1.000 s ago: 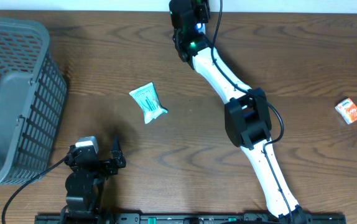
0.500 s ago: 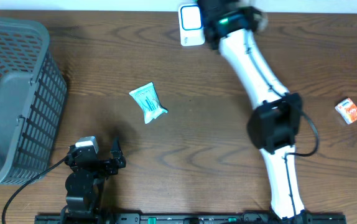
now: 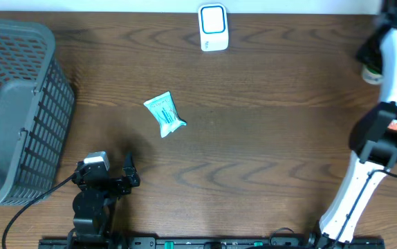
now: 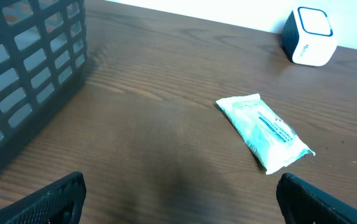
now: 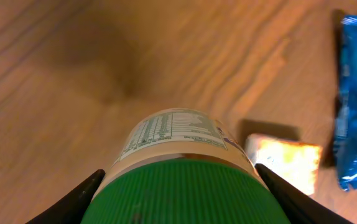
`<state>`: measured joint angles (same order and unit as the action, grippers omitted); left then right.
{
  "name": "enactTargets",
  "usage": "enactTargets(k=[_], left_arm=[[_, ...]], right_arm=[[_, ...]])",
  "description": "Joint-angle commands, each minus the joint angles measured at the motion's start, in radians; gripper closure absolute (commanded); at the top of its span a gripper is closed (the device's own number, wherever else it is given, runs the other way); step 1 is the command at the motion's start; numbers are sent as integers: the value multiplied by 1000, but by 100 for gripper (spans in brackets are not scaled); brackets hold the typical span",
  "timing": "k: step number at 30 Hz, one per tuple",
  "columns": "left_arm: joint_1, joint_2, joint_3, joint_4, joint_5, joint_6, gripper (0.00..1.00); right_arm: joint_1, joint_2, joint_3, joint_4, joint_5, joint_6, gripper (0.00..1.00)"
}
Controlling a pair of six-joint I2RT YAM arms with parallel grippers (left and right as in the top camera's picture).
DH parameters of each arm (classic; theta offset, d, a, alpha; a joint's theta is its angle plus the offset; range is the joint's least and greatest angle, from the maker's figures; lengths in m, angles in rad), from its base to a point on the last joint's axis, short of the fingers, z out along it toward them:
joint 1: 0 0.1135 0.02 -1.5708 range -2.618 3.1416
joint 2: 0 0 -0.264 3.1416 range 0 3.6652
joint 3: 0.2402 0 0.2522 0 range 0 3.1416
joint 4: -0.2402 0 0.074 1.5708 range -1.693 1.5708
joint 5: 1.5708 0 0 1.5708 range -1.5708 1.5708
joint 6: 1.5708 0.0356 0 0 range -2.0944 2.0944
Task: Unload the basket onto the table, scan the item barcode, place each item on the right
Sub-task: 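Set the green container at the right table edge and release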
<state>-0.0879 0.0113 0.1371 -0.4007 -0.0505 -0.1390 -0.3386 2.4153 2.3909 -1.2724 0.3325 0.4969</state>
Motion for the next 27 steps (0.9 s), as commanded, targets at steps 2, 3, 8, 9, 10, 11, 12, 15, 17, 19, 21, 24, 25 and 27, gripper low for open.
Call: enactTargets(k=[2, 3, 8, 9, 10, 11, 12, 15, 17, 19, 21, 24, 25, 27], left_arm=[[-3, -1, -13, -24, 6, -12, 2], [-3, -1, -13, -24, 6, -12, 2], [-3, -1, -13, -25, 6, -12, 2], [-3, -1, -13, -24, 6, -12, 2], [-3, -1, -13, -24, 6, -12, 2], [-3, -1, -13, -25, 6, -12, 2], [-3, -1, -13, -24, 6, -12, 2], [-3, -1, -13, -24, 6, -12, 2], [-3, -1, -13, -25, 6, -12, 2], [-3, -1, -13, -24, 6, -12, 2], [-3, -1, -13, -24, 6, -12, 2], [-3, -1, -13, -25, 6, -12, 2], [-3, -1, -13, -24, 6, -12, 2], [-3, -1, -13, -25, 6, -12, 2]], right_arm=[[-124, 16, -63, 56, -60, 26, 50], [-140, 16, -79, 73, -62, 26, 50], [-233, 16, -212, 222, -72, 24, 50], [-239, 16, -224, 236, -78, 21, 50], [-253, 16, -246, 260, -91, 18, 38], [-257, 16, -248, 267, -91, 18, 30], [-259, 16, -247, 276, -92, 18, 18], [-256, -6, -188, 257, -126, -8, 1], [-242, -43, -107, 206, -145, -8, 1], [-210, -105, -1, 134, -162, -7, 1], [-137, -205, 71, 70, -315, 4, 1], [4, -287, 71, 30, -539, -18, 1], [103, -291, 71, -5, -641, -107, 1], [257, -277, 47, -62, -679, -198, 1]])
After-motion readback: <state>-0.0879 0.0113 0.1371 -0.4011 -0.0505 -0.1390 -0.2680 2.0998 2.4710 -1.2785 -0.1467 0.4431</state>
